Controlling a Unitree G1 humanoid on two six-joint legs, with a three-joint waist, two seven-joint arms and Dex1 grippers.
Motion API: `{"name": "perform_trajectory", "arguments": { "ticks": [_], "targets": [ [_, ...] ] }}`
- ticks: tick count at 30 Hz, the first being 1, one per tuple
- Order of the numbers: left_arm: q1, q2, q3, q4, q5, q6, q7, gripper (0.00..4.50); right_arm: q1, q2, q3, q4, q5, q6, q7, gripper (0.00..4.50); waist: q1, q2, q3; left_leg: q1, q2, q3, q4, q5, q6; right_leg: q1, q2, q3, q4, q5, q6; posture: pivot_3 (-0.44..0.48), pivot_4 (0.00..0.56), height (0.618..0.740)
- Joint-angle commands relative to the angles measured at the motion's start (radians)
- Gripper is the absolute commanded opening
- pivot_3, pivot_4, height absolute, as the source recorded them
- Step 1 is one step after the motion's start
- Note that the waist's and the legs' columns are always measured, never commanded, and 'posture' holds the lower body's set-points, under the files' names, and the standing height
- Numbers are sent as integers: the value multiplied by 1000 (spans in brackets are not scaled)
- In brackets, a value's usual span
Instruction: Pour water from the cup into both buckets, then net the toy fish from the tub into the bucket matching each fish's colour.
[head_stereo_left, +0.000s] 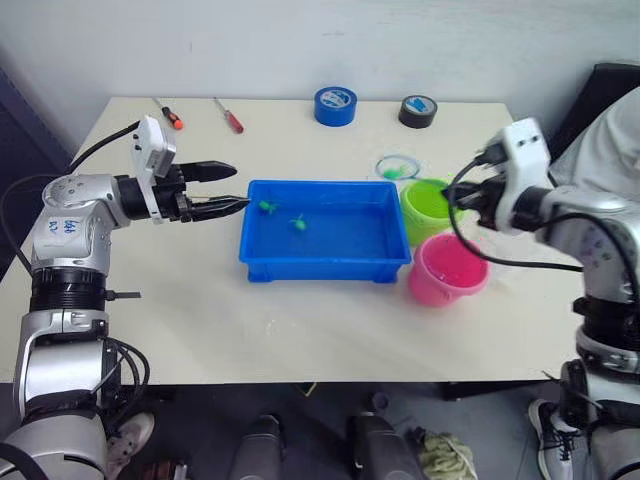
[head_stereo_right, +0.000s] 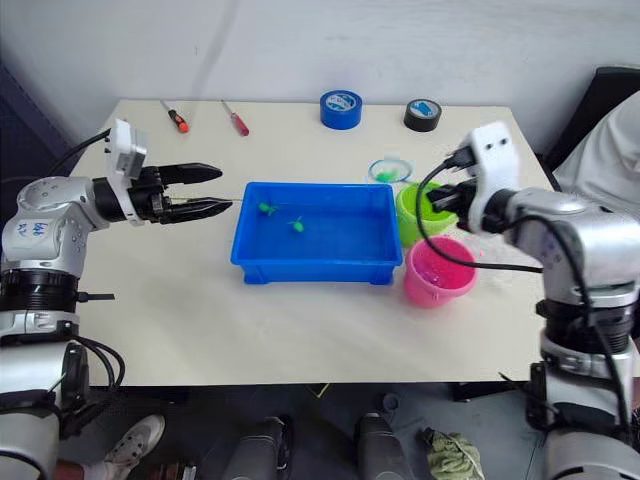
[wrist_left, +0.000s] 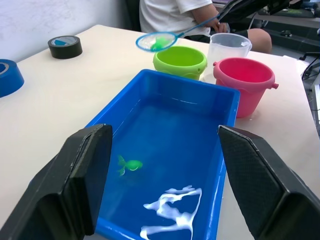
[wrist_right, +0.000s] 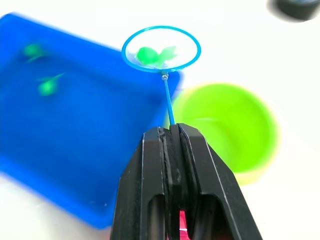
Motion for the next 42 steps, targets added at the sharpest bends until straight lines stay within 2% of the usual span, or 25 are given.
{"name": "perform_trajectory", "arguments": {
  "ticks": [1, 5, 13, 19, 24, 30, 36, 42],
  "targets": [
    [-40, -7, -2, 25, 8, -32, -11, 3686, 3, -65, -25, 8, -27, -75, 21, 0, -3, 0, 0, 0, 0, 1, 0, 0, 0, 0, 0, 0, 0, 0, 0, 0, 150, 734],
    [-62, -23, -10, 62, 16, -56, -21, 3686, 54, -140, 36, 1, -78, -172, 57, 0, -3, 0, 0, 0, 1, 6, 0, 0, 0, 0, 2, 0, 1, 0, 0, 0, 150, 734],
    [-93, -42, -18, 120, 32, -91, -39, 3686, 223, -307, 213, -55, -312, -503, 113, 0, -2, 0, 0, 0, 0, 10, 1, 0, 0, 0, 1, 2, 0, 0, 0, 0, 150, 734],
    [-97, -43, -18, 130, 36, -97, -50, 3686, 297, -397, 319, -40, -593, -872, 67, 0, -2, 0, 0, 0, 0, 10, 1, 0, 0, -1, 2, 2, 1, 0, 0, 0, 150, 734],
    [-95, -43, -18, 132, 37, -98, -54, 3686, 325, -419, 342, -5, -785, -1061, -4, 0, -1, 0, 0, 0, 0, 11, 1, 0, 0, -1, 1, 2, 1, 0, 0, 0, 150, 734],
    [-85, -40, -16, 125, 35, -97, -55, 3686, 339, -427, 330, 45, -951, -1179, -48, 0, 0, 0, 0, 0, 0, 11, 2, 0, 0, -1, 1, 2, 1, 0, 0, 0, 150, 734],
    [-78, -40, -15, 117, 33, -94, -55, 3686, 353, -391, 292, 51, -944, -1191, -14, 0, -1, 0, 0, 0, 0, 11, 2, 0, -1, -1, 1, 2, 1, 0, 0, 0, 150, 734],
    [-66, -18, -4, 109, 27, -78, -59, 3686, 319, -318, 194, -29, -805, -1101, 78, 0, -3, 0, 0, 0, 1, 11, 2, 0, -1, -1, 2, 2, 2, 0, 0, 0, 150, 734]
  ]
}}
